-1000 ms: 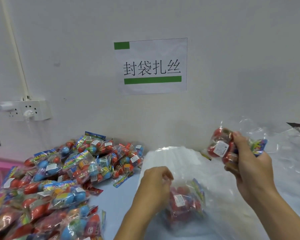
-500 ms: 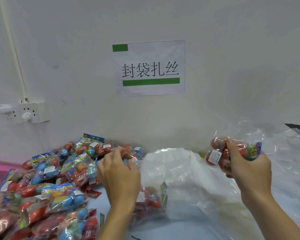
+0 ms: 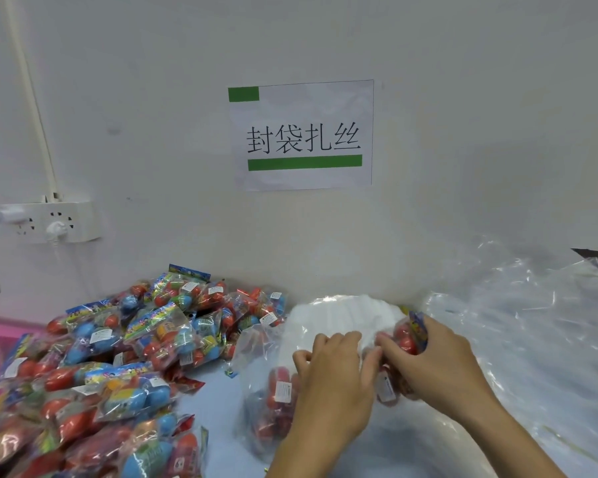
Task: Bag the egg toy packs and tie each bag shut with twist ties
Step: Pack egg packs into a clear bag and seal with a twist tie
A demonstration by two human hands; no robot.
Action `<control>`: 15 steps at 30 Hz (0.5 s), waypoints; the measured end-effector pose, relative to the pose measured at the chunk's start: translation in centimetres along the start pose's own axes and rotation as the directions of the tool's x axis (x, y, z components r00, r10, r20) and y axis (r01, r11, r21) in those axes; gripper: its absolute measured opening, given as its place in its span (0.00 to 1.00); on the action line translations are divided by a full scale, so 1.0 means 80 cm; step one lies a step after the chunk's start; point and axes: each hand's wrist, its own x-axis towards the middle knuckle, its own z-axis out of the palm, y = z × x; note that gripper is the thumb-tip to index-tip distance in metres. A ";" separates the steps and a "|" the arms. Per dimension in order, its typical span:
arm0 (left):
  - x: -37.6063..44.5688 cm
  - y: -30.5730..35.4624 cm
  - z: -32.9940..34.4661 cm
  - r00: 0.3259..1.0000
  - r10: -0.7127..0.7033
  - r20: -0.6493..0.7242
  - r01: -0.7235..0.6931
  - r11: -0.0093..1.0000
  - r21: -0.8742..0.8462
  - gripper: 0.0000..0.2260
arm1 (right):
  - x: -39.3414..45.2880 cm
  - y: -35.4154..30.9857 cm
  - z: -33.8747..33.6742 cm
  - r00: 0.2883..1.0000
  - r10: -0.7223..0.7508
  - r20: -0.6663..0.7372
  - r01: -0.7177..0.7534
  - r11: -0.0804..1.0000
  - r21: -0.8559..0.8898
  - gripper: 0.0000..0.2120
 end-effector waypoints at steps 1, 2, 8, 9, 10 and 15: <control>0.000 0.001 -0.001 1.000 0.013 -0.019 -0.014 1.000 -0.026 0.15 | -0.001 -0.002 0.001 1.000 -0.004 0.013 0.003 1.000 0.025 0.11; 0.001 0.001 -0.001 0.999 0.028 -0.045 -0.030 0.998 -0.049 0.13 | -0.001 -0.004 0.002 1.000 -0.003 0.023 0.001 0.999 0.048 0.11; 0.002 0.004 -0.008 0.962 0.146 -0.229 -0.201 0.950 -0.237 0.04 | -0.002 -0.010 -0.002 0.997 0.034 0.063 -0.041 0.993 0.112 0.11; 0.001 0.008 -0.009 0.946 0.185 -0.268 -0.251 0.938 -0.238 0.04 | -0.003 -0.011 -0.002 0.997 0.028 0.074 -0.035 0.995 0.096 0.12; 0.001 0.011 -0.010 0.928 0.221 -0.301 -0.296 0.926 -0.233 0.04 | -0.005 -0.011 -0.001 0.996 0.021 0.088 -0.028 0.997 0.077 0.13; -0.005 0.020 -0.015 0.918 0.274 -0.286 -0.364 0.870 -0.333 0.07 | -0.005 -0.012 0.000 0.990 0.068 0.121 -0.084 0.987 0.134 0.10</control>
